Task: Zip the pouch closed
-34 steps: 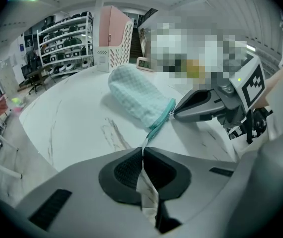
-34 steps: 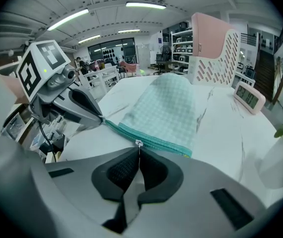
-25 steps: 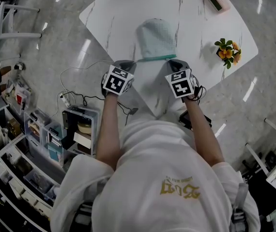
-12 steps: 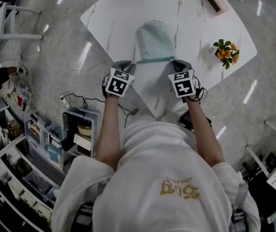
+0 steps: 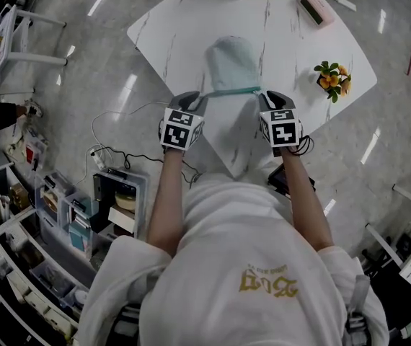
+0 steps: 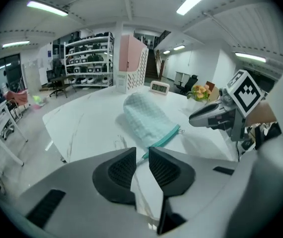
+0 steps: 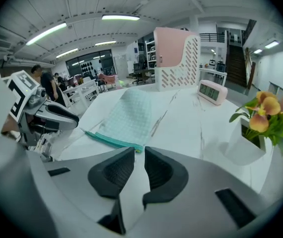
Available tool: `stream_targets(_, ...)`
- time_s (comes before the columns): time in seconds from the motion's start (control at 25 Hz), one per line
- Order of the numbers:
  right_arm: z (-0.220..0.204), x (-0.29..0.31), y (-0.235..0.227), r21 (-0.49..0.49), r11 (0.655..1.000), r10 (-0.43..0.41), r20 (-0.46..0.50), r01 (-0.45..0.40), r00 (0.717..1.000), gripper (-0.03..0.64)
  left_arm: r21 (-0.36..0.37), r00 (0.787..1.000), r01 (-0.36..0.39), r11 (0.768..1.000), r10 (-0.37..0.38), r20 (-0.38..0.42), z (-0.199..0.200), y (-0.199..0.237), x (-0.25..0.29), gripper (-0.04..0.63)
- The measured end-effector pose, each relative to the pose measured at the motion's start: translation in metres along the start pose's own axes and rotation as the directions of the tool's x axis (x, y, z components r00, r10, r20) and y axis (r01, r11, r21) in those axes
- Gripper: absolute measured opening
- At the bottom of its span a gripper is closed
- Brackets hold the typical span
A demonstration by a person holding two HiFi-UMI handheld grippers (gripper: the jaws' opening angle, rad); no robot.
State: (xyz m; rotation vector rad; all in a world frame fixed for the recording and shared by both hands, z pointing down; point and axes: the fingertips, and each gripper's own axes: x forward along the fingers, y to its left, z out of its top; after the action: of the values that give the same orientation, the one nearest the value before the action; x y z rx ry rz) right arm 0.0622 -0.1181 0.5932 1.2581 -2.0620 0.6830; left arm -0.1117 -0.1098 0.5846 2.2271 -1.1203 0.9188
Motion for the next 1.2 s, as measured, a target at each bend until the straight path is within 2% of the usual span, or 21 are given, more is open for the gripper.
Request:
stream_targets(0.12, 0.013, -0.021, -0.006, 0.046, 0.999, -0.03, 0.066, 0.027, 0.997, 0.057, -0.048, 0.996, 0.016, 0.999, -0.012, 0.088, 0.021, -0.008, -0.014, 0.086)
stream_targets(0.2, 0.021, -0.038, -0.011, 0.052, 0.997, -0.061, 0.124, 0.055, 0.99, 0.012, -0.061, 0.989, 0.028, 0.998, -0.018, 0.148, 0.035, -0.016, -0.024, 0.071)
stream_targets(0.36, 0.037, -0.067, -0.01, 0.101, 0.994, -0.05, 0.226, 0.027, 0.973, 0.012, -0.107, 0.958, 0.063, 0.992, -0.03, 0.284, 0.068, -0.032, -0.05, 0.032)
stream_targets(0.44, 0.046, -0.083, -0.008, 0.11, 0.994, -0.046, 0.272, 0.016, 0.961, 0.012, -0.126, 0.946, 0.091, 0.988, -0.046, 0.322, 0.081, -0.04, -0.062, 0.018)
stream_targets(0.52, 0.058, -0.1, -0.009, 0.099, 0.995, -0.054, 0.319, 0.023, 0.946, 0.012, -0.124, 0.937, 0.115, 0.986, -0.067, 0.343, 0.09, -0.049, -0.073, 0.018)
stream_targets(0.68, 0.079, -0.125, -0.013, 0.073, 0.996, -0.073, 0.389, 0.049, 0.918, 0.012, -0.084, 0.922, 0.114, 0.99, -0.074, 0.381, 0.104, -0.063, -0.086, 0.018)
stream_targets(1.04, 0.075, -0.137, -0.009, 0.103, 0.994, -0.069, 0.395, 0.03, 0.916, 0.012, -0.098, 0.912, 0.097, 0.99, -0.05, 0.407, 0.111, -0.062, -0.094, 0.018)
stream_targets(1.2, 0.074, -0.139, -0.007, 0.101, 0.994, -0.066, 0.389, 0.029, 0.919, 0.012, -0.093, 0.915, 0.094, 0.991, -0.049, 0.4, 0.11, -0.065, -0.095, 0.018)
